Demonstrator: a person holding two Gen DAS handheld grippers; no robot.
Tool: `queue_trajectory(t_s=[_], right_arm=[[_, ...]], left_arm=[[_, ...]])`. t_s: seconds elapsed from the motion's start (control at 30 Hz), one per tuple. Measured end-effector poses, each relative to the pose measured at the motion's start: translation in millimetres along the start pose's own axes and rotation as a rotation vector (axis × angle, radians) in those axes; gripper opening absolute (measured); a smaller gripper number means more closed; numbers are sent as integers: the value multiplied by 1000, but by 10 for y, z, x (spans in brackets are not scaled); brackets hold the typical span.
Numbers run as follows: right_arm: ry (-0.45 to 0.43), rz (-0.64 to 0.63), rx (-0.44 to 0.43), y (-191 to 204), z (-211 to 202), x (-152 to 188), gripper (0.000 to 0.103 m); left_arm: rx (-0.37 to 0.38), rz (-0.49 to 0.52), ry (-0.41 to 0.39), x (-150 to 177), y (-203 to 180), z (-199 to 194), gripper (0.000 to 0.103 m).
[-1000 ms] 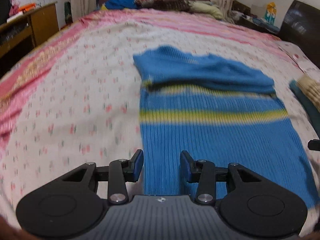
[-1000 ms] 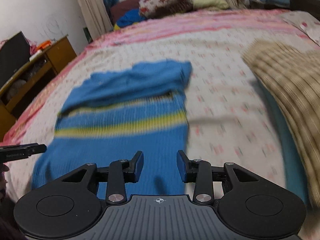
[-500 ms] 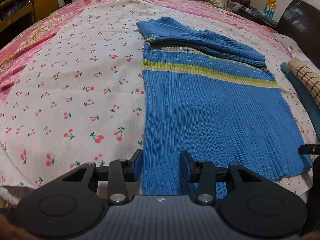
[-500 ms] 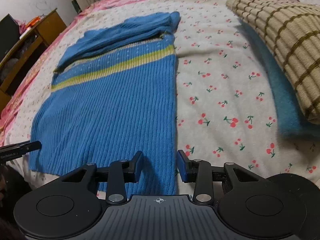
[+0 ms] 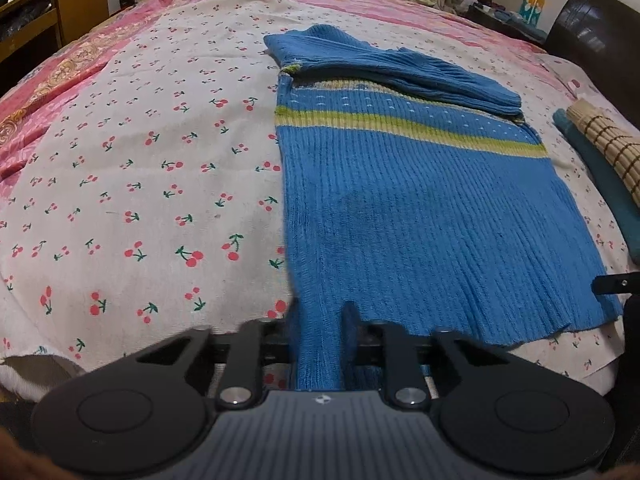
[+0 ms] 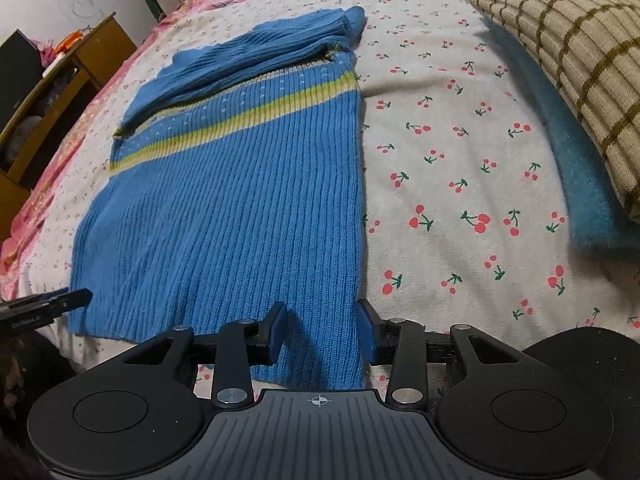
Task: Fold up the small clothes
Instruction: 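Close both grippers on the sweater hem, then lift the hem with both grippers and fold it toward the collar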
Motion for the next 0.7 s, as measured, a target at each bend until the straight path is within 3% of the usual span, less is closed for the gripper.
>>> queue_trajectory(t_s=[0.13,0.3,0.5,0.7], right_arm=[[-7,67,-74,-65,13,-7,11],[-94,160,-198,-156,-82,-23,8],[-227,268,-303,-239,-272,-31,7],[-288,295,-348,-238,-381,-169,7]], left_arm=[[3,-4,6,-20,-6,-38,14],[30,-26,-22,-154,-66,-216,13],[116,-48,-49,-417,-204,-344,13],[217,-114,-96,-687,-276,-450,12]])
Point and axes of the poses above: each gripper's, at about its wrist camera, not at the fingertips, and z roughly the way its jaws point, y to its left, x to its underside, the point moved 5 cm from there along z, roughly the way its jaws point, and after that the axes turned 8 degrees about -z, right-handed, at the moved point
